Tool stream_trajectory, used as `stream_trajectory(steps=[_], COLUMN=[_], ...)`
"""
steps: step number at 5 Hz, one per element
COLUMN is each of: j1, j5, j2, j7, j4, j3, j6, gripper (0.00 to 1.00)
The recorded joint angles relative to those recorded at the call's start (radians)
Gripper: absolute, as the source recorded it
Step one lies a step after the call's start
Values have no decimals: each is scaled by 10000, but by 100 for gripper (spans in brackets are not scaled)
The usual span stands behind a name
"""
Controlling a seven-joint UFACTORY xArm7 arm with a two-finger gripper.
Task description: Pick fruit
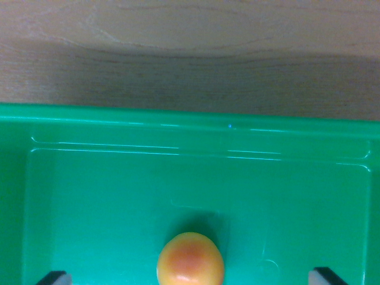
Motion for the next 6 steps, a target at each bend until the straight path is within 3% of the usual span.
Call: stream_trajectory(steps=[1, 2, 3, 4, 5, 6], j1=[0, 11, 11, 22, 22, 32], j5=[0, -38, -38, -77, -77, -116], j2=[0, 139, 139, 283, 283, 427], j7=[0, -63, -63, -128, -128, -193], j4=[0, -372, -372, -758, -758, -1144], j3=[0, -13, -13, -26, -26, -39], j6=[0, -457, -457, -932, -932, -1406], gripper=[0, 0, 0, 0, 0, 0])
